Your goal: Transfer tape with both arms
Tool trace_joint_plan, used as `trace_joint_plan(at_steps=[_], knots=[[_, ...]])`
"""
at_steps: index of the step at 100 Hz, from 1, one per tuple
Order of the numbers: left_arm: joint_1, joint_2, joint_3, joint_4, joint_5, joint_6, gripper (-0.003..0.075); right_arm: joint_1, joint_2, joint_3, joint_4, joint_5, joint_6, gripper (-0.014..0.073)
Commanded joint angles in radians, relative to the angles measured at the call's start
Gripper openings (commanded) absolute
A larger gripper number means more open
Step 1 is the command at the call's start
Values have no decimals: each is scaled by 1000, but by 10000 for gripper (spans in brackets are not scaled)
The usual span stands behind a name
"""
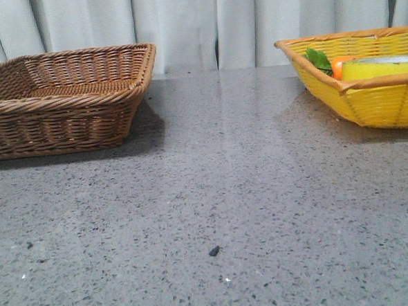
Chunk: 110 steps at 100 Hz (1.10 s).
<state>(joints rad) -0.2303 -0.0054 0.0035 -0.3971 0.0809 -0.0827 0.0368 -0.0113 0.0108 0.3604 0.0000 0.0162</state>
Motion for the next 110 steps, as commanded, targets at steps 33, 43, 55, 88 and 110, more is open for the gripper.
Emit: trace_joint_plan(at_steps=[33,43,55,88,110], knots=[[5,-29,-9,-10,-146,1,-20,-5,-20,-40,191,-66,-6,-74],[5,-11,-67,89,-109,1,26,-5,-14,-140,183,0,-8,-74],[5,62,-187,144,-18,1,239,-5,51,-283,61,95,-8,-74],[5,393,-505,148,269,91,346,-5,571,-746,-91,536,-41,187],[5,520,-582,146,330,180,346,30,915,-1115,-96,805,-145,402]])
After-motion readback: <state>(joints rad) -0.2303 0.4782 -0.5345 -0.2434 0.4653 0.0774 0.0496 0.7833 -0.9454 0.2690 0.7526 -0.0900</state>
